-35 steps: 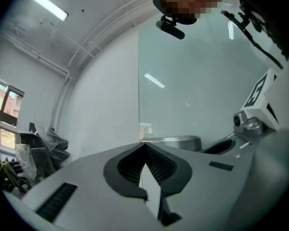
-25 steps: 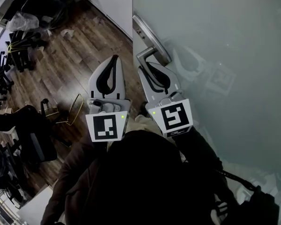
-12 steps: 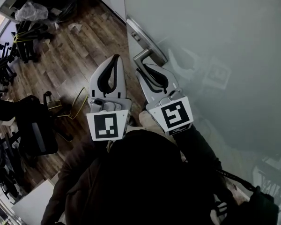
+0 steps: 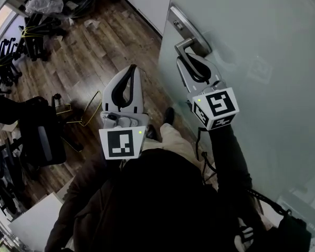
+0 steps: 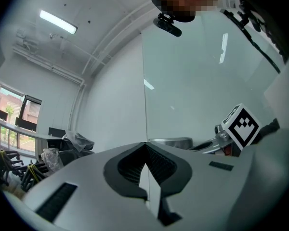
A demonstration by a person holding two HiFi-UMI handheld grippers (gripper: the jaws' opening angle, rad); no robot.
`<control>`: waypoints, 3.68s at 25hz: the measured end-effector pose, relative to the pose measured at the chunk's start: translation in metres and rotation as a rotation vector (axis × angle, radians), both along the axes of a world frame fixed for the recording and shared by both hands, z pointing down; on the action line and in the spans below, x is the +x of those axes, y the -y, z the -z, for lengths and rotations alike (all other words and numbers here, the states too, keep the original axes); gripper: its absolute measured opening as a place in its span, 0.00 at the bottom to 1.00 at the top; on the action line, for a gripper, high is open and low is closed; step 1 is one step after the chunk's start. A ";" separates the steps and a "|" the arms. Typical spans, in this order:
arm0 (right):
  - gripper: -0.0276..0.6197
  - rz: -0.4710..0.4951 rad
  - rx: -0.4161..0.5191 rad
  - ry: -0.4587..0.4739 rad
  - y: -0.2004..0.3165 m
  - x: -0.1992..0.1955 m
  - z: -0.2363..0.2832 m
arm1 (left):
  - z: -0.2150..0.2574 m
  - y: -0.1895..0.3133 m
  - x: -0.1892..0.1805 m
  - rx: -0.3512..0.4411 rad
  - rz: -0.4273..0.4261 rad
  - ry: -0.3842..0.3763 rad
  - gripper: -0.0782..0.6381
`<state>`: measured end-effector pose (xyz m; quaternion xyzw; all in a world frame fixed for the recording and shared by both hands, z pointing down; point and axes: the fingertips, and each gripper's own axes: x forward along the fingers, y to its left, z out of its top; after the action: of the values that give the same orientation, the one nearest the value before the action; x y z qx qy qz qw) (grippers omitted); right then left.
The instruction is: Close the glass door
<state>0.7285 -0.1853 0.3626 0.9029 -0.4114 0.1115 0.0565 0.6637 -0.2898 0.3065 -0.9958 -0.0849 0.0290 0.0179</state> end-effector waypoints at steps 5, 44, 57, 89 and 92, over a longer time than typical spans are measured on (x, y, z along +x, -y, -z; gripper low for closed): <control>0.14 -0.001 -0.001 0.001 0.003 0.004 0.001 | -0.001 0.005 -0.008 -0.008 0.004 0.015 0.10; 0.14 0.246 -0.002 -0.020 0.100 -0.178 0.007 | 0.017 0.048 -0.216 0.054 0.332 -0.006 0.10; 0.14 0.356 0.004 -0.024 0.129 -0.267 0.003 | 0.026 0.044 -0.308 0.052 0.432 -0.034 0.10; 0.14 0.562 0.009 -0.018 0.163 -0.424 0.008 | 0.032 0.053 -0.495 0.051 0.727 -0.046 0.10; 0.14 0.584 0.007 -0.022 0.165 -0.440 0.010 | 0.036 0.050 -0.508 0.058 0.738 -0.046 0.10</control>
<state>0.2888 -0.3501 0.3528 0.7477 -0.6535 0.0792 0.0878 0.1554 -0.3398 0.2706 -0.9576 0.2793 0.0404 0.0575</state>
